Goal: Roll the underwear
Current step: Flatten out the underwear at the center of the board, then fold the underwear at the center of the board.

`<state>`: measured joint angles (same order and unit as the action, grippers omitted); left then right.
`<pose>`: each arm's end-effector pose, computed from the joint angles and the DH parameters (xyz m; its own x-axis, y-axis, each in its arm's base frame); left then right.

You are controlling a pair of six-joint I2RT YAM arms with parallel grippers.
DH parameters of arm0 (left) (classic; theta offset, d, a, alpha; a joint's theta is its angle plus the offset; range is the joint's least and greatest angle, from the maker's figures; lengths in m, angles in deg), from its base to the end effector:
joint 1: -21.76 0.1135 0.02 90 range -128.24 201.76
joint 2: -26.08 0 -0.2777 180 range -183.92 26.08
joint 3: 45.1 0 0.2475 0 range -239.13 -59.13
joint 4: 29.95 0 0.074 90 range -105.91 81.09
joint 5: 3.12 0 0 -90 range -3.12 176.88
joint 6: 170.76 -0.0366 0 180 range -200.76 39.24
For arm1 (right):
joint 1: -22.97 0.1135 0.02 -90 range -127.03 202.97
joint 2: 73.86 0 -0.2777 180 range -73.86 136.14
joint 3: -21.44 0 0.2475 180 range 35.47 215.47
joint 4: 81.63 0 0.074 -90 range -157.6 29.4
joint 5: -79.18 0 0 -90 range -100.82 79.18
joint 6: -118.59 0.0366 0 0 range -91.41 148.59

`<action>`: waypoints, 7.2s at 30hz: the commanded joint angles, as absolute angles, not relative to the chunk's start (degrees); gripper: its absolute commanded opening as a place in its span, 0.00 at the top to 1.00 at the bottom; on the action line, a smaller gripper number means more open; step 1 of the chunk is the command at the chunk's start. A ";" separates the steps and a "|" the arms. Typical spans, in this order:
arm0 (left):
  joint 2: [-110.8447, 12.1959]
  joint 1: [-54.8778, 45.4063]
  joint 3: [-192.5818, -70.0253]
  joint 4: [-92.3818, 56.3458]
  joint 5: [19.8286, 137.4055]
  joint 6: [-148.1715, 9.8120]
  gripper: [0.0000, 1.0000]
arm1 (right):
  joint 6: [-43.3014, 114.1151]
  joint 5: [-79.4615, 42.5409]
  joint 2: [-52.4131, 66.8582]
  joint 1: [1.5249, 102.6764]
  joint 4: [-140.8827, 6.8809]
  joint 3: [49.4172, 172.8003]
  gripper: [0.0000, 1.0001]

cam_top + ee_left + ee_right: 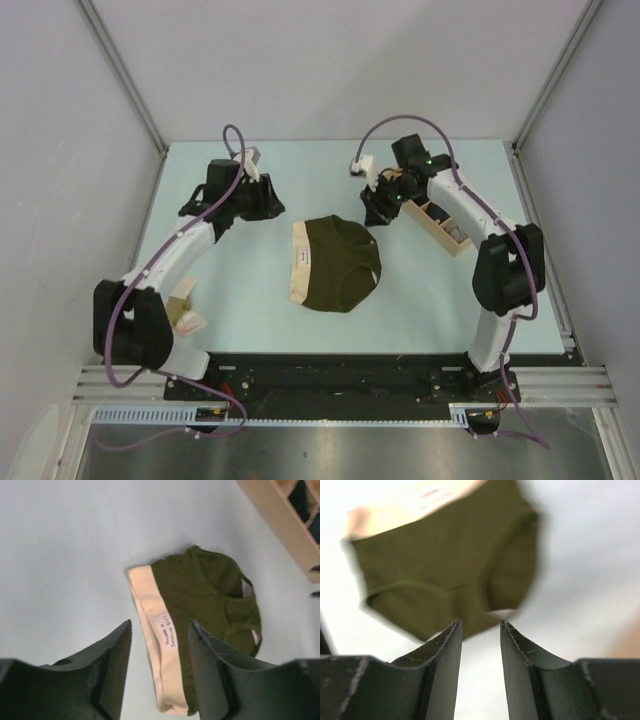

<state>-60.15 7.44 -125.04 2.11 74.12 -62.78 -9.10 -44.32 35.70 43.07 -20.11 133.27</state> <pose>0.3214 -0.0904 0.2954 -0.6981 -0.1325 -0.7036 0.2035 0.9055 -0.3724 0.3816 0.1611 0.2952 -0.3014 -0.6532 -0.6946 -0.9299 0.3624 0.0628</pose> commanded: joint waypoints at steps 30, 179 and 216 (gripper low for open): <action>-56.18 -8.82 -102.55 1.39 77.12 -54.92 0.53 | -19.22 -58.19 29.41 57.43 -22.07 113.52 0.62; -91.34 9.11 -145.88 14.40 57.62 -90.33 0.41 | -2.88 -53.97 71.60 46.26 -7.29 168.72 0.54; -99.07 10.87 -151.33 19.50 51.81 -93.15 0.73 | 2.41 -51.07 79.60 49.60 -12.84 174.78 0.61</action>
<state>-97.81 10.65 -149.39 17.95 53.58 -91.81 4.43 -53.39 77.47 48.54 -13.62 173.58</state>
